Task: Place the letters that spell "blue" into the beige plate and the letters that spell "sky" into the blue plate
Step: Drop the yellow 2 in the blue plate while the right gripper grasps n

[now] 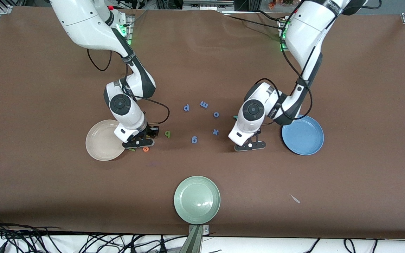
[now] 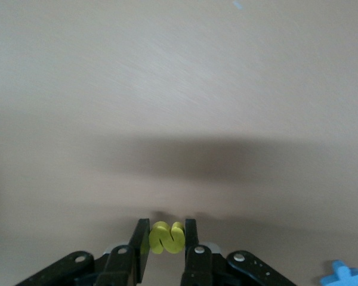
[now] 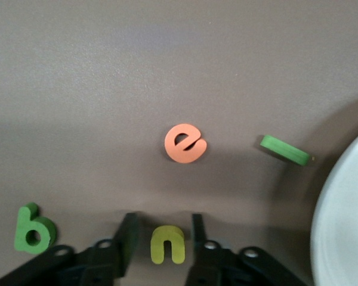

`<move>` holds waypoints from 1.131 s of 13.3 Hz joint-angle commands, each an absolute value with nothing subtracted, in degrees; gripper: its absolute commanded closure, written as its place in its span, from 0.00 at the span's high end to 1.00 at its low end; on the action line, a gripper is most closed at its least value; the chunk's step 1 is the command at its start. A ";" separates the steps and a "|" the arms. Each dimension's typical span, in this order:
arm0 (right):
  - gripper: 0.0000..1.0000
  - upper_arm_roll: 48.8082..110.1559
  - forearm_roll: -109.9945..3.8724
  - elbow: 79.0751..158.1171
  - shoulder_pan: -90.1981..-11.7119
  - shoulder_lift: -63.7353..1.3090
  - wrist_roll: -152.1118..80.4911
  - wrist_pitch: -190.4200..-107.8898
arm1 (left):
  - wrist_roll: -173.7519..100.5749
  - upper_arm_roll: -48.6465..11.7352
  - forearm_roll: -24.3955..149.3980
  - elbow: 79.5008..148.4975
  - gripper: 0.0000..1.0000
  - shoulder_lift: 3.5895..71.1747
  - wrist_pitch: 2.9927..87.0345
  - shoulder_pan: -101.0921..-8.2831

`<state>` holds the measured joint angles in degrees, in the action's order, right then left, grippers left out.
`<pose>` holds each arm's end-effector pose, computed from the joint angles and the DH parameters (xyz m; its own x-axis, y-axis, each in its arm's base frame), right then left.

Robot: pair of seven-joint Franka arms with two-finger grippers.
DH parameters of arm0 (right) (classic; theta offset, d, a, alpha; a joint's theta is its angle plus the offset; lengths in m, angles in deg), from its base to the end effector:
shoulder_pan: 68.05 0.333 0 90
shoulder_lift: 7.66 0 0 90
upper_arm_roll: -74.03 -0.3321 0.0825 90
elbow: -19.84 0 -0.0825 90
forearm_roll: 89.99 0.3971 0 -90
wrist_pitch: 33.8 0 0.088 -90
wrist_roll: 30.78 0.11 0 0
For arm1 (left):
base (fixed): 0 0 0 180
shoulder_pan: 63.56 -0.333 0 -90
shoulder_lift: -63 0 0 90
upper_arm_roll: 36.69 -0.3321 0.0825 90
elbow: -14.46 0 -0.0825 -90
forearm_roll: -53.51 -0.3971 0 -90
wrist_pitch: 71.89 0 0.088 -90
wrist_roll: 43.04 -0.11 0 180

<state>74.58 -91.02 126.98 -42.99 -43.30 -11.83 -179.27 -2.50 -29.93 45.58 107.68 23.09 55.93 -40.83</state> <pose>0.5999 0.2741 0.1828 0.9923 0.1132 0.0496 0.1133 -0.9936 0.0004 0.6168 -0.3324 0.2085 0.9905 0.1285 -0.0491 0.1246 -0.9893 -0.0761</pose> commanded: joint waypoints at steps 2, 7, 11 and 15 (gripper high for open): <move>0.27 73.86 -91.58 130.75 -43.44 -39.92 -11.71 -179.87 | -17.41 -29.57 43.75 108.42 0.10 29.86 46.35 -48.08; 0.18 73.94 -91.58 131.20 -43.44 -39.65 -12.32 -179.87 | -42.92 -29.31 43.84 113.06 0.11 31.27 43.34 -60.82; 0.61 73.60 -91.49 130.93 -43.44 -39.39 -11.88 -179.78 | -43.39 -29.13 43.84 117.30 0.81 31.10 44.04 -62.24; 0.67 72.45 -91.31 131.02 -43.44 -39.91 -11.18 -180.13 | -42.69 -25.91 44.54 115.80 1.00 32.67 43.34 -61.63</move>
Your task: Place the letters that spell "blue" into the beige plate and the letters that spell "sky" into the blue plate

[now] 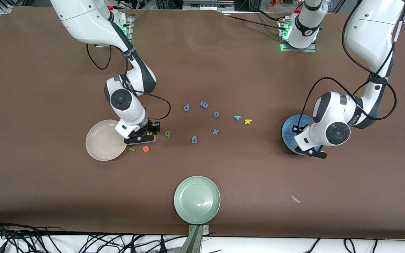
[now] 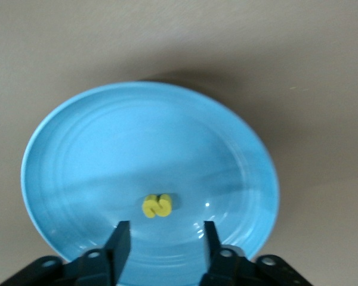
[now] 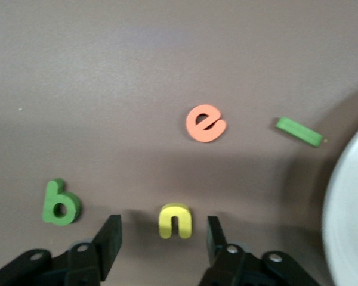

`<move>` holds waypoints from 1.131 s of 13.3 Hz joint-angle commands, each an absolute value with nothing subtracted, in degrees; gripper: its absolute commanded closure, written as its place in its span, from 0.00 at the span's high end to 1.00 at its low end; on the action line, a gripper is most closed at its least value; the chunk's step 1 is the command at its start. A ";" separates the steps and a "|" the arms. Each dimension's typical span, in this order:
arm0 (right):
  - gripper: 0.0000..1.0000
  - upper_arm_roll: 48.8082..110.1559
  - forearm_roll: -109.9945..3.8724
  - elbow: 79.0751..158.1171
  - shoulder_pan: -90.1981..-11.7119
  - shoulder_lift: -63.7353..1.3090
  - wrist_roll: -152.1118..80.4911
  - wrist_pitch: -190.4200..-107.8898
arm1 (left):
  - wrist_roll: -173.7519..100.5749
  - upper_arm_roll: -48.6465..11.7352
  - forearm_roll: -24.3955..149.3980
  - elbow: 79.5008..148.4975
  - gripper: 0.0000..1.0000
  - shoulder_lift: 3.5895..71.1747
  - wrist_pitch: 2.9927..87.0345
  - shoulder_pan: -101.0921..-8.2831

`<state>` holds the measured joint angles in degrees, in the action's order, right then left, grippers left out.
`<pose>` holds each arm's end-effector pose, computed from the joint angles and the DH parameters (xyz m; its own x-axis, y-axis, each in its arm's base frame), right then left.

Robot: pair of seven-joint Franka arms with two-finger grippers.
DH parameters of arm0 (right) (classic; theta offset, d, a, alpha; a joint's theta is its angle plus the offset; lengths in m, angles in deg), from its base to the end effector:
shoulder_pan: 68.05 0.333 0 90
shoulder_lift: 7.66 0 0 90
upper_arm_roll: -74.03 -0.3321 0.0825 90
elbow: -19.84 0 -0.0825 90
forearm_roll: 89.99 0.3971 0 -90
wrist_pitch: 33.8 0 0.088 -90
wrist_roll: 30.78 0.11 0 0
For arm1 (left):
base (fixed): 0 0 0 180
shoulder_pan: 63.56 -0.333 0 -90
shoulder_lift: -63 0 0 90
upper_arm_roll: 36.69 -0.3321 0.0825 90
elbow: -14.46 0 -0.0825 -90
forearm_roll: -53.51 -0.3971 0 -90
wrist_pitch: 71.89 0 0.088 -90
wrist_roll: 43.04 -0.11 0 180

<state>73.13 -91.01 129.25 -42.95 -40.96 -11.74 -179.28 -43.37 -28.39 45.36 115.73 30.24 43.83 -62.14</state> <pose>0.5850 0.2850 0.1938 0.9901 0.1323 0.0465 0.1330 -0.9910 -0.0138 0.6350 -0.0940 0.2220 0.9237 -0.2291 -0.3072 -0.2479 -0.9685 -0.0230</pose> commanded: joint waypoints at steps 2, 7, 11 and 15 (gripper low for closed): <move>0.67 72.36 -91.31 131.11 -43.44 -40.00 -11.79 -180.22 | -40.41 -21.77 44.54 115.63 1.00 33.30 43.25 -61.63; 0.49 72.45 -91.31 131.98 -43.44 -41.23 -12.23 -182.59 | -54.86 -15.69 44.54 115.27 1.00 32.77 43.34 -61.45; 0.23 72.45 -91.31 132.86 -43.44 -41.32 -12.32 -184.09 | -74.89 -14.11 43.84 117.63 1.00 32.68 44.13 -61.28; 0.00 73.59 -91.49 132.08 -43.53 -38.96 -15.30 -181.56 | -84.08 -13.75 43.49 123.51 1.00 32.68 55.96 -60.84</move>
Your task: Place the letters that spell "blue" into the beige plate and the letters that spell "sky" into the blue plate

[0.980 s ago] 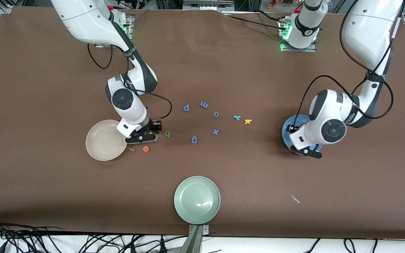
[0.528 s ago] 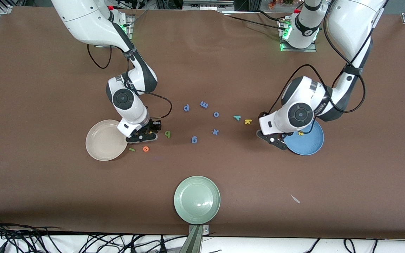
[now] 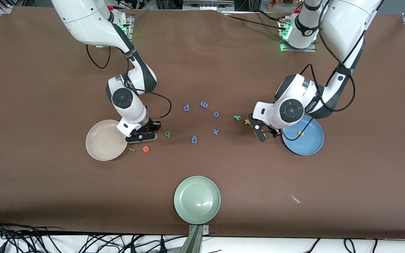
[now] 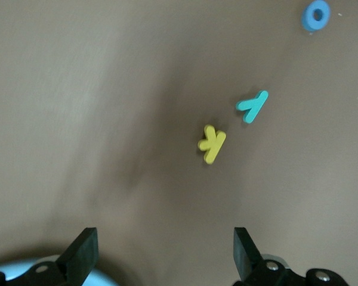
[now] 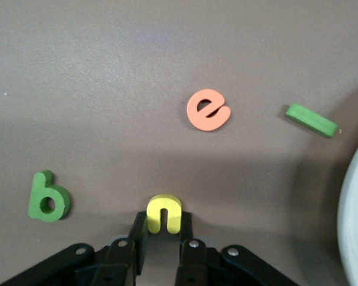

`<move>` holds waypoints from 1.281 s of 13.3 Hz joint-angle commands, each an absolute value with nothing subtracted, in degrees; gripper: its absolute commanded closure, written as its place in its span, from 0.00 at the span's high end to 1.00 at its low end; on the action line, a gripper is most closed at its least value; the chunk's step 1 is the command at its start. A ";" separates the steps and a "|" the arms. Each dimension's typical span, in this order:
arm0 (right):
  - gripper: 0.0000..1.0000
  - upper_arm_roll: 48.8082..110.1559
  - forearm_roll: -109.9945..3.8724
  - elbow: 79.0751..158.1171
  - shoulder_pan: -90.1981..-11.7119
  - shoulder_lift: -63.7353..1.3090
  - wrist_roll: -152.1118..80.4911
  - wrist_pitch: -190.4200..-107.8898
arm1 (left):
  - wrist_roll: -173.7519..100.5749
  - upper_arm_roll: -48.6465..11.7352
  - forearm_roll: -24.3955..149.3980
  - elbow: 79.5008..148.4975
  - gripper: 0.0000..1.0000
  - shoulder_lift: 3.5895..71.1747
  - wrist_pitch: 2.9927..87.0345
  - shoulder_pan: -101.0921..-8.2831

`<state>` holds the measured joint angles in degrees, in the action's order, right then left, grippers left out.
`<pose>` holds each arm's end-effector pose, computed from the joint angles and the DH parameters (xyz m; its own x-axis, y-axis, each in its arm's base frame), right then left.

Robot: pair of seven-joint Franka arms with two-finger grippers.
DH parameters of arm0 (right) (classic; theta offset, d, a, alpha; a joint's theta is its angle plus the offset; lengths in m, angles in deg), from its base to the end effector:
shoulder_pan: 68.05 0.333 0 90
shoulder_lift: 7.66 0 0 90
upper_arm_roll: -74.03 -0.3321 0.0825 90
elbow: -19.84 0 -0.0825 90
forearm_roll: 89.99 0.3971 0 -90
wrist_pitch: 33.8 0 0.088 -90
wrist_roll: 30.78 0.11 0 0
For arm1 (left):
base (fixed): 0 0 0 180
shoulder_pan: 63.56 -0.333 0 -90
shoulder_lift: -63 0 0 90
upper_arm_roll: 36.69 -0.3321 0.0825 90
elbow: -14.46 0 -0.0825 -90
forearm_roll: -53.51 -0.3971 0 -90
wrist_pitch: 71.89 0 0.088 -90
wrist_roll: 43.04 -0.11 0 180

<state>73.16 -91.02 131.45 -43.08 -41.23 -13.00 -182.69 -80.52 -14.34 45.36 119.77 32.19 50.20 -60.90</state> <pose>0.5776 0.2797 0.1812 0.9865 0.1515 0.0623 0.1529 -0.9881 -0.0180 0.5869 -0.2509 0.2411 0.3990 -0.9117 -0.0979 -0.8912 -0.4107 0.1923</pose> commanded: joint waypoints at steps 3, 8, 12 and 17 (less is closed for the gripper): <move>0.00 75.87 -91.75 130.84 -44.84 -35.53 -23.88 -175.84 | -84.17 -13.75 39.73 127.31 1.00 31.37 63.80 -58.21; 0.15 80.71 -91.40 132.60 -48.28 -34.55 -39.74 -175.04 | -84.08 -13.75 33.56 126.96 0.96 28.20 66.71 -54.69; 0.61 79.66 -91.23 131.99 -48.10 -34.82 -33.61 -175.04 | -83.82 -13.75 30.92 126.87 0.71 27.50 66.80 -54.33; 0.61 77.03 -89.38 123.40 -45.83 -40.52 -24.12 -175.13 | -84.52 -13.84 30.48 126.87 0.00 27.58 66.11 -53.89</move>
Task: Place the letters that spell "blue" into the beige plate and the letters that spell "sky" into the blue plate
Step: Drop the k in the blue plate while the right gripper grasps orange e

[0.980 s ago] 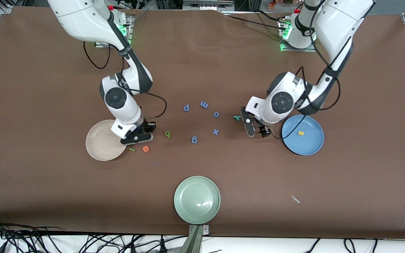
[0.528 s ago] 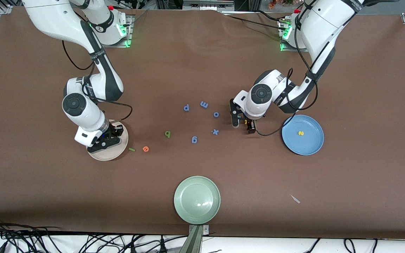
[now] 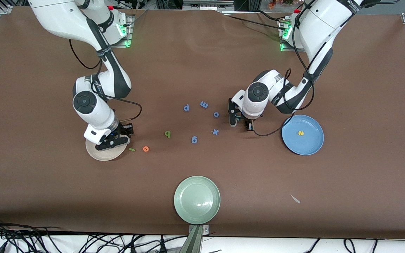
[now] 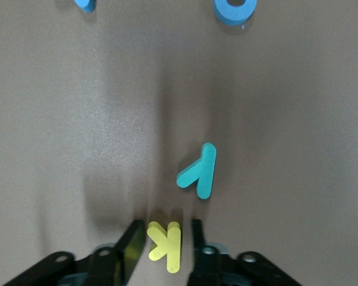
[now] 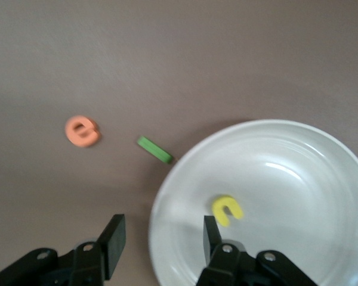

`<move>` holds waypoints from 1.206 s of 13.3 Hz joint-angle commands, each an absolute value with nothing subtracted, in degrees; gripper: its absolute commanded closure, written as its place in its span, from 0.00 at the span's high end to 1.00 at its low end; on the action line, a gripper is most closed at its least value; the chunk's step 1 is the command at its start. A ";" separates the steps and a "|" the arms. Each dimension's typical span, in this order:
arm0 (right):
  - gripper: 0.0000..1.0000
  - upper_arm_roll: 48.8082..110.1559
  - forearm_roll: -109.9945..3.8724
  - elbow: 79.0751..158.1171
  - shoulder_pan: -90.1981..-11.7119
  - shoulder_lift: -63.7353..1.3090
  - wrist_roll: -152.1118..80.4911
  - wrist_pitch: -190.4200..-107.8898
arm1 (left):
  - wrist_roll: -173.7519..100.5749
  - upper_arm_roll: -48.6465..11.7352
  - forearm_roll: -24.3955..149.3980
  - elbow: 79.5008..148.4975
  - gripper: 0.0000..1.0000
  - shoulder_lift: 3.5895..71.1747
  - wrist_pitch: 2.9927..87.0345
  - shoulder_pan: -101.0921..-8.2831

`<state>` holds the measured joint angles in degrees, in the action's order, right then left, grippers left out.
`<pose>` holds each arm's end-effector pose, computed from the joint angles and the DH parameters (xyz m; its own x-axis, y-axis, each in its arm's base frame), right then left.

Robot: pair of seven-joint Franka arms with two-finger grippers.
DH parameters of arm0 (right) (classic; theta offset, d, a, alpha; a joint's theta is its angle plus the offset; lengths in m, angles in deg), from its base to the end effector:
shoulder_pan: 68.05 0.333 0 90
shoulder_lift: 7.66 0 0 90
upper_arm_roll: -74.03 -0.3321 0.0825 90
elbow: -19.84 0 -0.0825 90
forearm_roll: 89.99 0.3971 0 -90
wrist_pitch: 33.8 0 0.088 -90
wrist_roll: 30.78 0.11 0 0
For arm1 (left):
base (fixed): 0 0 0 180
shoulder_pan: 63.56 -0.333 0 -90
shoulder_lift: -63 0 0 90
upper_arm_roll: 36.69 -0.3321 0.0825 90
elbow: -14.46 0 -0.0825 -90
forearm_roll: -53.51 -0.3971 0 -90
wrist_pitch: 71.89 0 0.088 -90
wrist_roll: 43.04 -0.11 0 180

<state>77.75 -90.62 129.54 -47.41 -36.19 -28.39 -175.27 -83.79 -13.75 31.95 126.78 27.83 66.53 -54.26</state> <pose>0.6225 0.1917 0.2399 0.9616 0.2680 0.0586 0.2663 -0.9632 0.0359 0.5277 -0.3244 0.1713 0.0551 -0.9966 -0.0604 -0.9966 -0.0587 0.0586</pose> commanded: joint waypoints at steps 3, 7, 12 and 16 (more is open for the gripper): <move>0.61 77.02 -88.76 119.07 -42.49 -46.05 -18.92 -175.56 | -84.44 -13.75 30.57 125.57 0.00 30.56 60.42 -54.24; 0.60 77.02 -88.68 117.48 -42.21 -48.18 -18.56 -176.97 | -84.96 -14.19 30.57 120.29 0.00 34.52 46.44 -55.21; 0.60 77.02 -88.68 115.47 -42.39 -49.75 -18.65 -177.06 | -93.04 -14.19 30.74 119.31 0.00 33.82 45.01 -65.57; 0.58 77.02 -88.68 115.81 -42.30 -50.20 -18.82 -178.29 | -92.96 -14.11 31.10 119.67 0.76 33.12 45.01 -68.66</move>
<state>77.12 -89.56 117.27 -42.25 -48.92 -18.69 -177.67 -92.82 -14.88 31.94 119.61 32.95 45.55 -68.44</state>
